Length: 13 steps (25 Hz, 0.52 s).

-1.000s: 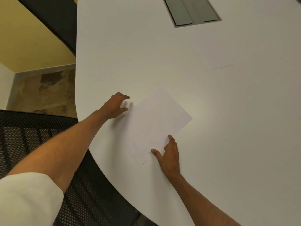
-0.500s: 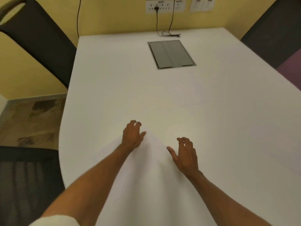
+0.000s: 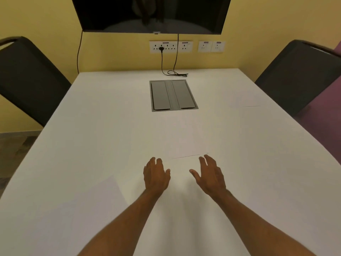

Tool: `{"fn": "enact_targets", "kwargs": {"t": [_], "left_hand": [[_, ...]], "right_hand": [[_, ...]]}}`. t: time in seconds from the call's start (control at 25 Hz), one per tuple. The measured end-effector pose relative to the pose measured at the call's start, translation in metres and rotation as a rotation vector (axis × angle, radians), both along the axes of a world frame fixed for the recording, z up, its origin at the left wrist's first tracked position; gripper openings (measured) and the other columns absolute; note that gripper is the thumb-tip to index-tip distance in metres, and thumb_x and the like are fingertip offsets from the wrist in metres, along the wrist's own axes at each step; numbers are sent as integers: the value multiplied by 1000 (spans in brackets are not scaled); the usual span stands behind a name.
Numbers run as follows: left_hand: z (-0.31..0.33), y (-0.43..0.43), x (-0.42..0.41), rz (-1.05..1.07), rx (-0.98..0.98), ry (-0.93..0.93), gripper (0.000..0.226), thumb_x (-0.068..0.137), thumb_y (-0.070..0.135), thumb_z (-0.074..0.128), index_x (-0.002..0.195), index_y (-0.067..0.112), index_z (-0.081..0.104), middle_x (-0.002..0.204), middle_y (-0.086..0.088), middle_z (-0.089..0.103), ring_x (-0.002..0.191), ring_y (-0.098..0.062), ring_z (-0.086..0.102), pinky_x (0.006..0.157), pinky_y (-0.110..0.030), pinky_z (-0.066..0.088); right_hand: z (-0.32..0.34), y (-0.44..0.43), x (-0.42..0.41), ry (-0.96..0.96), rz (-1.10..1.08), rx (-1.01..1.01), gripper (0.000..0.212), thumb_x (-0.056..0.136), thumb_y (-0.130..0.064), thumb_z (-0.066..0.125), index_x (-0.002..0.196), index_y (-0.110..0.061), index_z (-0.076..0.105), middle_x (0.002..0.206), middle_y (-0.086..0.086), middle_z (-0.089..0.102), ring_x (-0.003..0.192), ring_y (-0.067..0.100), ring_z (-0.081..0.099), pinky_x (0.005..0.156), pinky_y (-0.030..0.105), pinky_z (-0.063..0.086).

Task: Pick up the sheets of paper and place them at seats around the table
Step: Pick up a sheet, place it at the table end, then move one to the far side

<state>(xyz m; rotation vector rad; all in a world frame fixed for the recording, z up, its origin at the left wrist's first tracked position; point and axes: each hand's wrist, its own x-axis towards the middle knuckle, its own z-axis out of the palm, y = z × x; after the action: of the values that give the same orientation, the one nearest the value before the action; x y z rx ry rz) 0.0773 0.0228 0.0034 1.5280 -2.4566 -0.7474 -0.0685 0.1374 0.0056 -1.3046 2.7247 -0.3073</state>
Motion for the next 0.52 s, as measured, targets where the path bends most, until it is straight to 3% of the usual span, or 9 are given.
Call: {"fn": "enact_targets", "kwargs": {"t": [0.2, 0.4, 0.52], "left_hand": [[-16, -5, -50, 21, 39, -27, 54, 95, 35, 49, 141, 10, 35, 158, -11, 22, 146, -25, 21, 119, -37, 18], [-51, -32, -91, 102, 126, 55, 54, 95, 39, 48, 144, 18, 34, 160, -6, 18, 148, -21, 17, 120, -36, 18], [-67, -43, -108, 188, 99, 85, 54, 96, 42, 45, 144, 21, 35, 160, -3, 19, 148, -19, 18, 120, -35, 16]], "right_hand": [[-20, -21, -43, -227, -2, -27, 67, 93, -52, 44, 147, -14, 30, 156, 10, 23, 144, 26, 23, 114, 41, 26], [-56, -50, -80, -178, -77, 13, 62, 96, -53, 37, 144, -15, 29, 155, 7, 24, 144, 21, 20, 112, 34, 27], [-70, -59, -100, -261, -126, -26, 66, 96, -51, 40, 147, -12, 25, 157, 8, 21, 146, 21, 16, 114, 34, 24]]}}
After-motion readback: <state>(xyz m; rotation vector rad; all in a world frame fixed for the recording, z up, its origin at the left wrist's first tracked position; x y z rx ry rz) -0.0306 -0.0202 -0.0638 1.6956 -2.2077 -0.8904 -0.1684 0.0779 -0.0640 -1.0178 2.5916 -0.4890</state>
